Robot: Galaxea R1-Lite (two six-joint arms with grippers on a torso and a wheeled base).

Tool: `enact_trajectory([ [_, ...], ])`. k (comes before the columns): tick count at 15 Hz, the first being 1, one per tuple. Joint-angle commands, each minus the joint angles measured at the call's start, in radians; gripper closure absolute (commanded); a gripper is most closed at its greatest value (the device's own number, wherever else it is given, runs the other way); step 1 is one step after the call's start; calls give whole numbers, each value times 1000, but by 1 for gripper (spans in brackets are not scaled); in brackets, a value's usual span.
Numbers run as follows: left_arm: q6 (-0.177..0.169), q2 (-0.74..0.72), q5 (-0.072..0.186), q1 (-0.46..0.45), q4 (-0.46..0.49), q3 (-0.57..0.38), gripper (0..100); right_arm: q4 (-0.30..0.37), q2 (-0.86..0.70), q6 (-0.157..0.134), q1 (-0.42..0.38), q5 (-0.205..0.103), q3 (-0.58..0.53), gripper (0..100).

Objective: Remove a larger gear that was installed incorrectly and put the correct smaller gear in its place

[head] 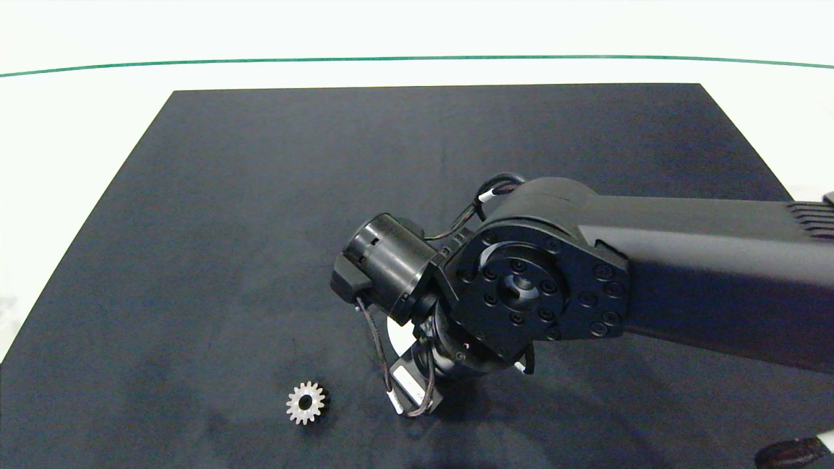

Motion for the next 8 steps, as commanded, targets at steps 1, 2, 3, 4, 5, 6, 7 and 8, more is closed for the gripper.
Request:
enact_trajectory([
  [1, -1, 0, 1, -1, 6, 1, 0, 2, 15, 1, -11, -3, 0, 4],
  [2, -1, 0, 1, -1, 6, 3, 0, -3, 21, -2, -14, -3, 0, 7],
  [3, -1, 0, 1, -1, 6, 3, 0, -4, 24, -2, -14, -3, 0, 9],
  [4, -1, 0, 1, -1, 6, 3, 0, -3, 24, -7, -14, -3, 0, 10],
  [5, -1, 0, 1, -1, 6, 3, 0, -3, 24, -11, -14, -3, 0, 13],
  [6, 0, 0, 1, -1, 6, 1, 0, -3, 23, -22, -14, -3, 0, 15],
  [7, -1, 0, 1, -1, 6, 1, 0, -3, 23, -24, -14, -3, 0, 16],
  [8, 0, 0, 1, -1, 6, 1, 0, -1, 23, -24, -14, -4, 0, 19],
])
